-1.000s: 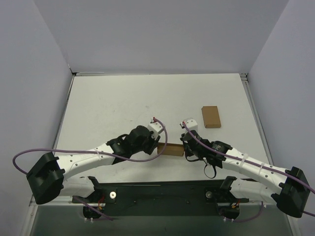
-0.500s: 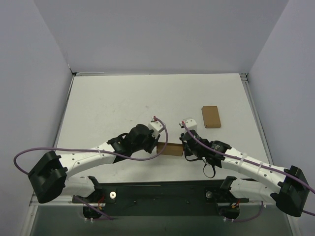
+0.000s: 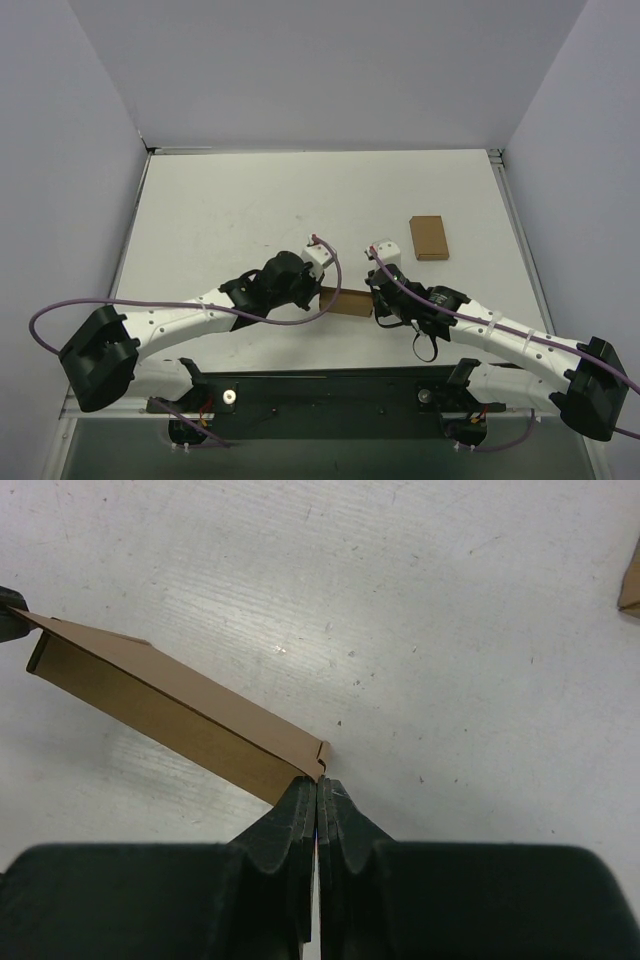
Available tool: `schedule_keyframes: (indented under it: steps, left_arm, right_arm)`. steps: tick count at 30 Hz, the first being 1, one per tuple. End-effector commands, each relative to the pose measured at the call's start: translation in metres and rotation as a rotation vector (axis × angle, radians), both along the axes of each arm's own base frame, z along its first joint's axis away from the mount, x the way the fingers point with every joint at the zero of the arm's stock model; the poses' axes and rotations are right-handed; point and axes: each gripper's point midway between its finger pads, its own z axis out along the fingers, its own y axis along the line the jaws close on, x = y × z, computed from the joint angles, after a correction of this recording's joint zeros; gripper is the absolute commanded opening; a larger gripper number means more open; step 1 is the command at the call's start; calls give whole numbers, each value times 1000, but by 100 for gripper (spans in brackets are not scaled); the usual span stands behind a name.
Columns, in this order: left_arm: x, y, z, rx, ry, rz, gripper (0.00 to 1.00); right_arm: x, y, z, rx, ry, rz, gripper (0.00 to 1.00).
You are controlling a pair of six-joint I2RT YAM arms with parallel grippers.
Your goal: Fold the paper box
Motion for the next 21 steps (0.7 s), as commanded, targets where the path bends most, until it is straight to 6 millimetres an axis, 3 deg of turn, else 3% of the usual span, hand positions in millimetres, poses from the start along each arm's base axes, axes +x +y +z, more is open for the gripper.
schedule_keyframes:
  steps: [1, 10, 21]
  left_arm:
    - [3, -13, 12, -70, 33, 25, 0]
    - [4, -14, 0, -164, 101, 181, 0]
    - [-3, -21, -3, -246, 82, 309, 0]
  right_arm:
    - [6, -5, 8, -16, -27, -52, 0]
    - [9, -11, 17, 7, -91, -139, 0]
    - [3, -2, 15, 20, -101, -145, 0]
